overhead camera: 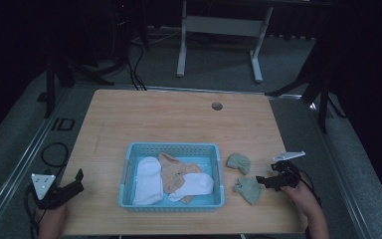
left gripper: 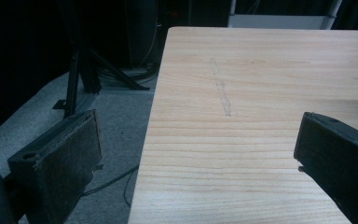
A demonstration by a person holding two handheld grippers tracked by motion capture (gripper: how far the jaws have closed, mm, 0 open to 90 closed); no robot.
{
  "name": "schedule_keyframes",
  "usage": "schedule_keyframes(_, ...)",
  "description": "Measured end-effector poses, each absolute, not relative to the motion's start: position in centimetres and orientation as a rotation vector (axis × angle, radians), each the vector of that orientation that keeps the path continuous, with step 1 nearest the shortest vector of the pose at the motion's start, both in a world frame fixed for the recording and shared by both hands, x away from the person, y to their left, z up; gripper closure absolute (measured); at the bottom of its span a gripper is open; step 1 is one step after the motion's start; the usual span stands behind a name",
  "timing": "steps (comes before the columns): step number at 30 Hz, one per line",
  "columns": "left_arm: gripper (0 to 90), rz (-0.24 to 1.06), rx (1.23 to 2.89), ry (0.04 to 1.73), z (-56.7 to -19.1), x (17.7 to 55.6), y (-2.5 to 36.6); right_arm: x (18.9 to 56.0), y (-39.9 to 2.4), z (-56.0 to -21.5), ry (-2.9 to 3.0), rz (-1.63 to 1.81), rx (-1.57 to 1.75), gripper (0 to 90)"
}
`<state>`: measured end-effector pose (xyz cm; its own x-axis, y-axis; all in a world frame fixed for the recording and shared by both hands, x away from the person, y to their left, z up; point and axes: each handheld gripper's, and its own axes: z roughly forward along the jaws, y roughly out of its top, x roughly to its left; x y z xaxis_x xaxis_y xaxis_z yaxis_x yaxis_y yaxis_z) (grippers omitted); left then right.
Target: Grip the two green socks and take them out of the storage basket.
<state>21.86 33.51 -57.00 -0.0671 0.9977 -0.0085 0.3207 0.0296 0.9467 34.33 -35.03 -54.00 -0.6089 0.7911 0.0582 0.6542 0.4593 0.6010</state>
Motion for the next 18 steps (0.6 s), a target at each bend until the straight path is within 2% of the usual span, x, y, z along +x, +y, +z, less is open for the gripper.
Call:
schedule_keyframes(11,0.4,1.070,1.401,1.507,-57.0,21.8,33.5,32.9,-37.4,-55.7,2.266,1.051,1.378,11.0)
schedule_keyframes(18,0.4,1.073,1.398,1.503,-57.0,21.8,33.5,32.4,-38.2,-56.2,2.129,0.977,1.446,11.1)
